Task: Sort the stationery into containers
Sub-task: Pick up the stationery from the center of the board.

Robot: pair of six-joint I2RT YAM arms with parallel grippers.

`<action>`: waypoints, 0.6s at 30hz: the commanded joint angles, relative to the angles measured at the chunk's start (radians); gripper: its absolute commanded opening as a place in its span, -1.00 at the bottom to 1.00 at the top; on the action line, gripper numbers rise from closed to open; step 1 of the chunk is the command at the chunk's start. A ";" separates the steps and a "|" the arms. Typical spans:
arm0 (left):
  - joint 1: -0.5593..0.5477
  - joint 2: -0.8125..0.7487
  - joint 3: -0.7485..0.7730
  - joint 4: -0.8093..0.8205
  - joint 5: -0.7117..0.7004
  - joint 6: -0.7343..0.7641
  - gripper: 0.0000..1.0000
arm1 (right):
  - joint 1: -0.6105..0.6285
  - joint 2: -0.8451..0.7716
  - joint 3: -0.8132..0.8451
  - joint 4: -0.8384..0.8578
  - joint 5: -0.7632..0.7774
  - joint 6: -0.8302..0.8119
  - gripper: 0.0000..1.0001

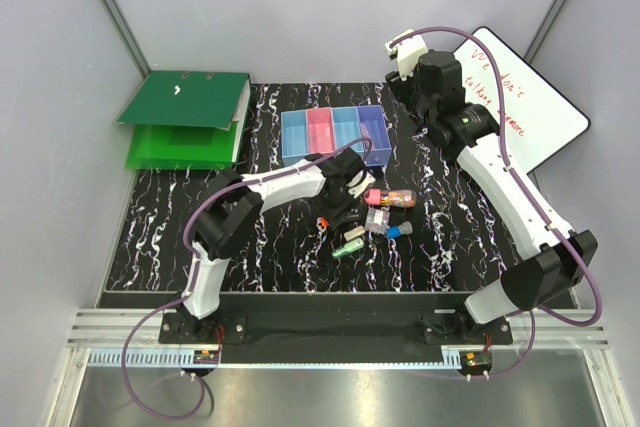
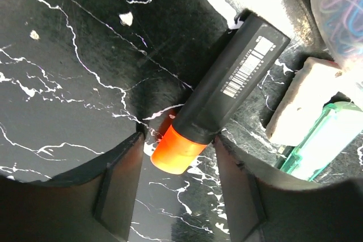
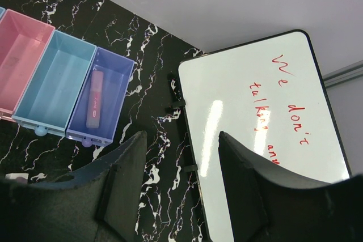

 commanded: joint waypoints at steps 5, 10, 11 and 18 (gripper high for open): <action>-0.009 -0.038 -0.031 0.051 0.044 0.087 -0.45 | 0.001 -0.015 0.027 0.048 -0.017 0.013 0.22; -0.012 -0.050 -0.066 0.062 0.038 0.124 -1.00 | 0.001 -0.008 0.043 0.050 -0.015 0.013 0.22; -0.012 -0.053 -0.071 0.068 0.034 0.127 -1.00 | 0.001 -0.006 0.043 0.050 -0.014 0.011 0.22; -0.001 -0.182 -0.126 0.105 -0.025 0.136 -1.00 | -0.001 -0.017 0.000 0.057 0.008 0.017 0.22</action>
